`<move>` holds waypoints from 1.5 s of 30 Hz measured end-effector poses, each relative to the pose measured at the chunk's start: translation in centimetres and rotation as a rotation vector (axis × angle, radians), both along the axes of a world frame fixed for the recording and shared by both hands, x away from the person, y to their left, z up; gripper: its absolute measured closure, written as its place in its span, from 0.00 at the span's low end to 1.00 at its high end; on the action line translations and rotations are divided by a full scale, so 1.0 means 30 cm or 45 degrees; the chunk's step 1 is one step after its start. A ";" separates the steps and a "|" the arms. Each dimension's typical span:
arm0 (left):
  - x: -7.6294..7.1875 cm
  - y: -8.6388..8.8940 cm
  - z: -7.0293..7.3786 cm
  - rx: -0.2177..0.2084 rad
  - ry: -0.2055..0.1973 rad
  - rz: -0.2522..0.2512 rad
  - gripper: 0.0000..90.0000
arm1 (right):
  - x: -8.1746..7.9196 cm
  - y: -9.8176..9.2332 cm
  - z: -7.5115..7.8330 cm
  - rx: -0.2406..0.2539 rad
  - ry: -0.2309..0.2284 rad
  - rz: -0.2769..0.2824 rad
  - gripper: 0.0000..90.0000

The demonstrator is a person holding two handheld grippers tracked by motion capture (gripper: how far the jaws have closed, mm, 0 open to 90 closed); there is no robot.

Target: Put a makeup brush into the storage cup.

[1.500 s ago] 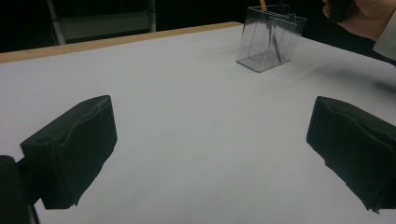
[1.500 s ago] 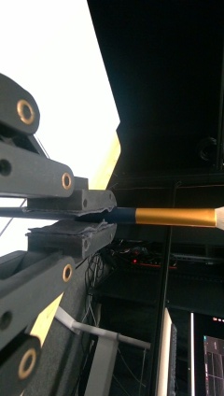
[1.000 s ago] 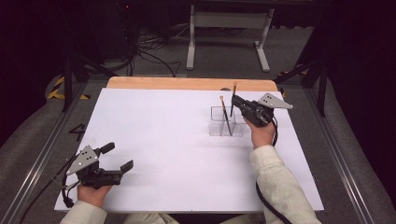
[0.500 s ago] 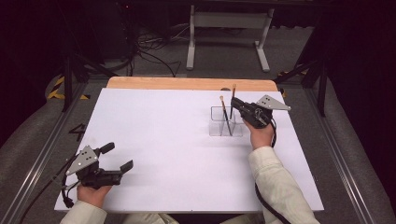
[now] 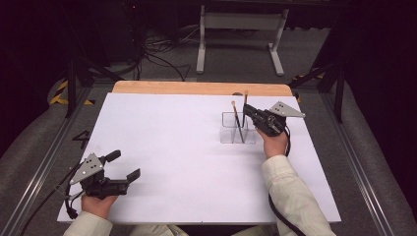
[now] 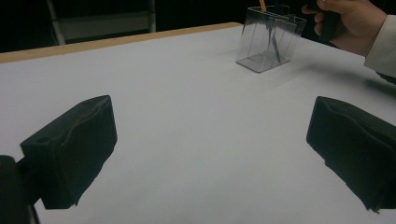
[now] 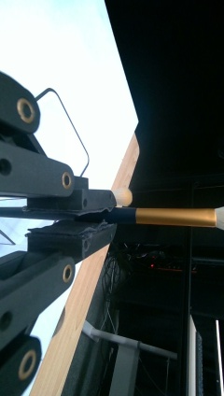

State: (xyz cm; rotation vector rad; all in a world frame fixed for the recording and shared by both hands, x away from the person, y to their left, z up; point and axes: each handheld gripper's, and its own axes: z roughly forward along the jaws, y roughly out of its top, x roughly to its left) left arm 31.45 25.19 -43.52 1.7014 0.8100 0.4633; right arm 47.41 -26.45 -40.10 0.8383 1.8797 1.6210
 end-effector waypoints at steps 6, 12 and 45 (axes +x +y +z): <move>0.000 0.001 0.000 0.000 0.003 0.000 0.03 | -0.001 -0.008 0.001 0.062 0.010 0.012 0.64; 0.000 0.001 0.000 -0.001 0.003 0.000 0.03 | -0.012 -0.029 0.023 0.164 -0.014 0.061 0.37; 0.002 0.009 0.008 -0.019 -0.009 0.002 0.02 | -0.269 -0.170 0.185 0.002 0.008 0.102 0.00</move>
